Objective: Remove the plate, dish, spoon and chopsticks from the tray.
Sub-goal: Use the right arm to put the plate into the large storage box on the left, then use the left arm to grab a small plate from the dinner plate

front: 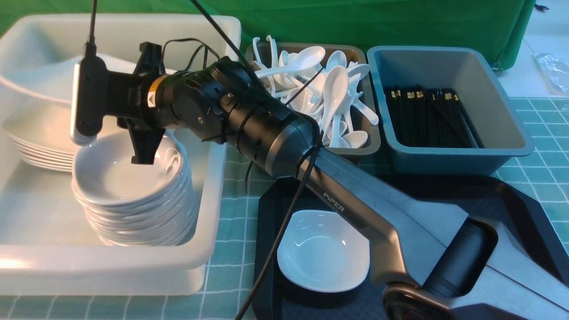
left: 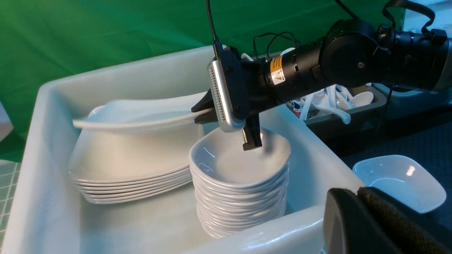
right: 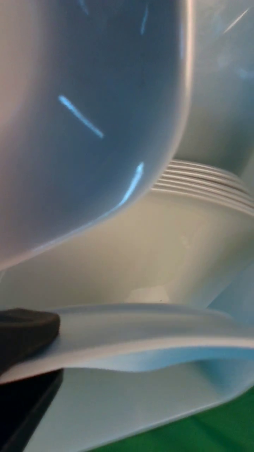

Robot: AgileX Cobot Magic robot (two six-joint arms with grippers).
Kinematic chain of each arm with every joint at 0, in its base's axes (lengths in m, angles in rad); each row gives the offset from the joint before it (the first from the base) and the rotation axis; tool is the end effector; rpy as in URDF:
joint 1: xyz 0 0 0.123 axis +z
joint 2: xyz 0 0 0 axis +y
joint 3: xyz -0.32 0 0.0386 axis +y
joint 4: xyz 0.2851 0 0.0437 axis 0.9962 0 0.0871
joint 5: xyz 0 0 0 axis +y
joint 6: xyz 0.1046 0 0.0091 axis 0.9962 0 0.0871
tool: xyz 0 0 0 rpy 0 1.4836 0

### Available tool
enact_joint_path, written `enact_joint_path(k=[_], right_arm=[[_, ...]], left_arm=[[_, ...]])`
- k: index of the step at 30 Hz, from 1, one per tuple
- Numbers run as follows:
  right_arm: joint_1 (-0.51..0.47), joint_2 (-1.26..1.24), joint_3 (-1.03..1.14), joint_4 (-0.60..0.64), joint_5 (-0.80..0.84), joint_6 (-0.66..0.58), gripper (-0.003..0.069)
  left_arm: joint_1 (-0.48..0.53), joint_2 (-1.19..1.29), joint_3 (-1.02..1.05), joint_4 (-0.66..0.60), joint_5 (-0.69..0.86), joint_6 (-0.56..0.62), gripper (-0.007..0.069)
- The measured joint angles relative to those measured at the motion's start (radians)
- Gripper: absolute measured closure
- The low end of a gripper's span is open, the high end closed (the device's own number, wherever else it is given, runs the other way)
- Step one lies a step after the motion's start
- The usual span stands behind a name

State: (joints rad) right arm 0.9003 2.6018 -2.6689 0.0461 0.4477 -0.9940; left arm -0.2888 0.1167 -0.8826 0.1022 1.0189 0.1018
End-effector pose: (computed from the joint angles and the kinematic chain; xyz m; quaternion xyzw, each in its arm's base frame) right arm 0.4186 0.5312 0.2867 -0.6453 0.4775 -0.0075 0.5963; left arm -0.0309 0.0187 0.4107 0.1404 0.7492 -0.0100 0.6472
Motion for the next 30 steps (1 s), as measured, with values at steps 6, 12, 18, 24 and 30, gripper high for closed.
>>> enact_joint_path(k=[6, 12, 18, 24, 30], right_arm=[[0.001, 0.000, -0.001, 0.000, -0.006, 0.019, 0.0310], [0.001, -0.015, -0.001, -0.006, 0.020, 0.075, 0.0253], [0.001, -0.085, -0.001, -0.066, 0.129, 0.237, 0.0122], [0.005, -0.230, -0.001, -0.079, 0.432, 0.334, 0.0171], [0.006, -0.433, -0.007, -0.126, 0.685, 0.564, 0.0504]], left_arm=[[0.000, 0.000, 0.000, 0.000, -0.005, 0.002, 0.0607], [0.000, 0.000, 0.000, -0.001, -0.005, 0.002, 0.0607], [0.000, 0.000, 0.000, -0.003, -0.017, 0.002, 0.0607], [0.000, 0.005, 0.000, -0.034, -0.036, 0.023, 0.0607], [0.000, 0.151, 0.001, -0.179, -0.036, 0.156, 0.0607]])
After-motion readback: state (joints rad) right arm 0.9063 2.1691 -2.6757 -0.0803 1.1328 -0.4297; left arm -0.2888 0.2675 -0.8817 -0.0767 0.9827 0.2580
